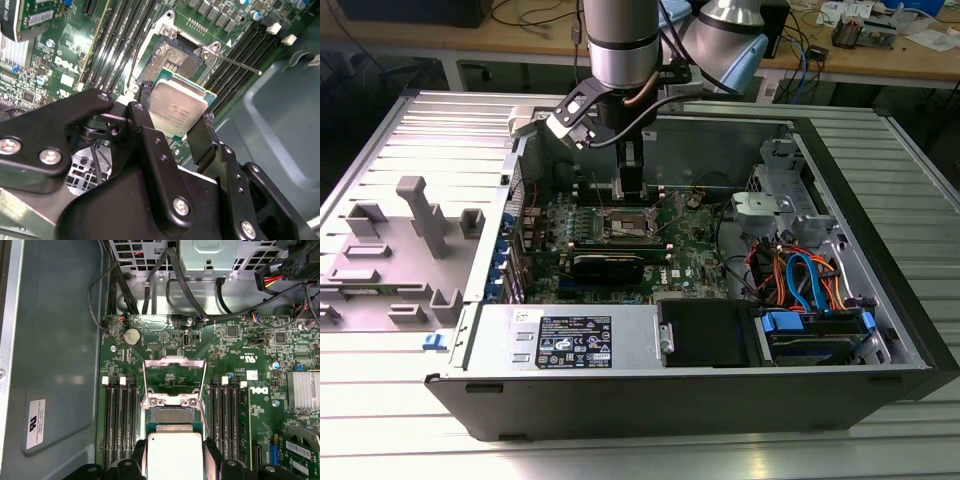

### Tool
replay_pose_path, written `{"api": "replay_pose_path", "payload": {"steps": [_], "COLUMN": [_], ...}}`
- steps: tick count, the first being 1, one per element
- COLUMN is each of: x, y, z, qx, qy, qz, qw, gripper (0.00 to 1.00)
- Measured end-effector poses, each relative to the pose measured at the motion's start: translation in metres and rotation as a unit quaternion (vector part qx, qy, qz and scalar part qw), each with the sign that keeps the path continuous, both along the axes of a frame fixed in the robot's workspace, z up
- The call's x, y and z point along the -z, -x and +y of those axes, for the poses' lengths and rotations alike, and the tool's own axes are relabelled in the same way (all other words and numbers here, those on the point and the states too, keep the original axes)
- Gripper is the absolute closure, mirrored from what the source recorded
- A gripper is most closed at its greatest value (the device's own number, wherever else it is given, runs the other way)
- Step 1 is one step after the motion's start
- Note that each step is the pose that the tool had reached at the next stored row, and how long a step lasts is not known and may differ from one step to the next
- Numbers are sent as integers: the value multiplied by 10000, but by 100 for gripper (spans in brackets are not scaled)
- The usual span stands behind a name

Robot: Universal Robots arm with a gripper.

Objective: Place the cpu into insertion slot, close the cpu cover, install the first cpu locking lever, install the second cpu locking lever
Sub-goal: 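Place the cpu into insertion slot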

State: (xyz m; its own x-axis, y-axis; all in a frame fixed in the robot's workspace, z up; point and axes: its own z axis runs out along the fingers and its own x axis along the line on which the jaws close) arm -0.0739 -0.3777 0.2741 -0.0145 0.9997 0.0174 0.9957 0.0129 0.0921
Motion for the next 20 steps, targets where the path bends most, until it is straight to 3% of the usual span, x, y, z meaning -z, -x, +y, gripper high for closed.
{"api": "replay_pose_path", "payload": {"steps": [15,16,17,18,20], "x": [11,130,307,395,428], "y": [18,18,15,15,15], "z": [-1,0,14,15,15], "qx": [0,0,-27,-26,-26], "qy": [-1,0,1,1,0], "qz": [-1,-7,-49,-52,-54], "qw": [10000,10000,10000,10000,10000], "gripper": [46,46,46,46,46]}}
